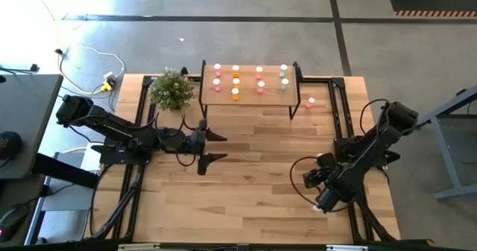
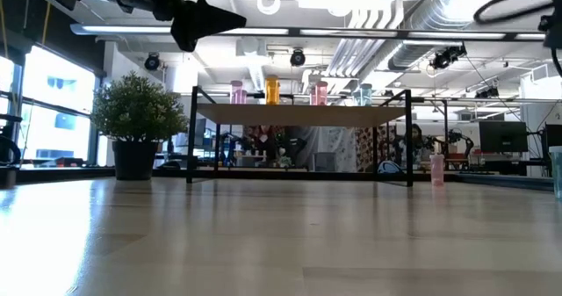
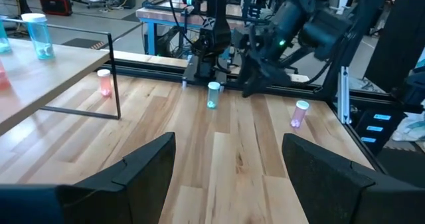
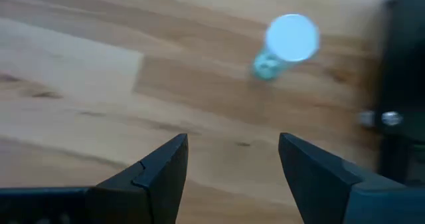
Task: Pick and place medicine bottles onto shelf by color
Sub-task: Put the blue pill bottle aligned with the other blue pill bottles on the shelf
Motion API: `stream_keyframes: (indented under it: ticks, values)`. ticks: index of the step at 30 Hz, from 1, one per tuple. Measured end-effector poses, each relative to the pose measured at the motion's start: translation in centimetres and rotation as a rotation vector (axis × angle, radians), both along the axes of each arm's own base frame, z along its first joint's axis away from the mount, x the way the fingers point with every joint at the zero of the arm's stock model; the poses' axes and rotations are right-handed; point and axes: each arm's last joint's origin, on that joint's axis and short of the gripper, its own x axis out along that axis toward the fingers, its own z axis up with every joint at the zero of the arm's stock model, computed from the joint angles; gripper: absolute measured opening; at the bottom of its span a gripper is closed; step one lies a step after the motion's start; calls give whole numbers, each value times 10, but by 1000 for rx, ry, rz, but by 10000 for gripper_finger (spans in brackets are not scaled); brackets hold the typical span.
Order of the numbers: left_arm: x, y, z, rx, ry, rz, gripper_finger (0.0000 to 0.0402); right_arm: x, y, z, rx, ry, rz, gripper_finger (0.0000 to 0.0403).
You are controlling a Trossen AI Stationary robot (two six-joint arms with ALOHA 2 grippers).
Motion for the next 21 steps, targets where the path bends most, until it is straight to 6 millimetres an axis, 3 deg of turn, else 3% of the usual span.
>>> stream_keyframes:
  ticks: [9, 21]
  values:
    - [0, -2, 0, 1, 0, -8, 266, 1, -1, -14, -121, 80, -54, 226]
    - [0, -1, 0, 6, -1, 18, 266, 18, -15, -32, -255, 157, -136, 226]
